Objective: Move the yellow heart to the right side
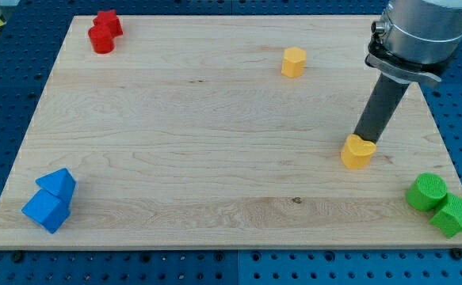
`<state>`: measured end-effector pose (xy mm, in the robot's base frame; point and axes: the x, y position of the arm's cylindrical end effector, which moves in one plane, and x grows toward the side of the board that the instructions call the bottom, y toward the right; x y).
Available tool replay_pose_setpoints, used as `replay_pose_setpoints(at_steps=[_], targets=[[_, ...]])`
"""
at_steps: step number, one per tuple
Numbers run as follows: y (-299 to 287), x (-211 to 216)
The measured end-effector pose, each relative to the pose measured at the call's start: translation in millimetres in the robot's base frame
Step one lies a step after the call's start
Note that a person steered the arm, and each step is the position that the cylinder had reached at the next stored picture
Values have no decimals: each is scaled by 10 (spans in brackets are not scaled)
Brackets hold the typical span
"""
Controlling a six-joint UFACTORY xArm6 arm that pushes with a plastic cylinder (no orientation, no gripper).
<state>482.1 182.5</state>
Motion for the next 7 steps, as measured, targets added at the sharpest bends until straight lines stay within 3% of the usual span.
replay_pose_setpoints(at_steps=[5,7], targets=[[-326,67],[79,20]])
